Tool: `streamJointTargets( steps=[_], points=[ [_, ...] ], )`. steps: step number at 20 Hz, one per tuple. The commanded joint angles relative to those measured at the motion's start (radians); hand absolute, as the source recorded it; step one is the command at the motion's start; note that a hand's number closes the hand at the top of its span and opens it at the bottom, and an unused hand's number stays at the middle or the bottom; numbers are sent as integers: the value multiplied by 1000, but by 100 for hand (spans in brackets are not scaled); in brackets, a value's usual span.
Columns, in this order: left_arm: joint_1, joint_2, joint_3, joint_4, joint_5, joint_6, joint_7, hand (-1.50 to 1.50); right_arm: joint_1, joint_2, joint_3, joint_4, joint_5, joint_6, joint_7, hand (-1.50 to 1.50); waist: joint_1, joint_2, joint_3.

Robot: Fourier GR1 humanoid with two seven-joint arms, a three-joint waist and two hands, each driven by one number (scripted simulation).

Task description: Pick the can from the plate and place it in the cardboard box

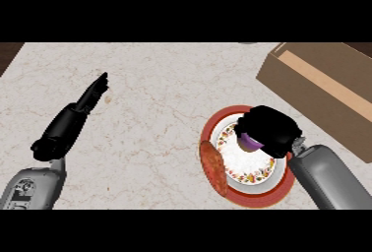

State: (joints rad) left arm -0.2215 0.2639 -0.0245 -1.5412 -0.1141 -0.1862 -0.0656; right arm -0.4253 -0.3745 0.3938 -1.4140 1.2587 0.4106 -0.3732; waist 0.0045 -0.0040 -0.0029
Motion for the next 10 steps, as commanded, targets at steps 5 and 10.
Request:
streamJointTargets(
  steps=[5, 10],
  points=[
    [-26, 13, 42, 14, -1, -30, 14, 0, -75, 117, -54, 64, 14, -49, -10, 150, 0, 5, 3],
    [-3, -19, 6, 20, -10, -17, -21, 0, -111, 364, -199, 241, -52, -21, 311, 150, 16, 16, 2]
  ],
)
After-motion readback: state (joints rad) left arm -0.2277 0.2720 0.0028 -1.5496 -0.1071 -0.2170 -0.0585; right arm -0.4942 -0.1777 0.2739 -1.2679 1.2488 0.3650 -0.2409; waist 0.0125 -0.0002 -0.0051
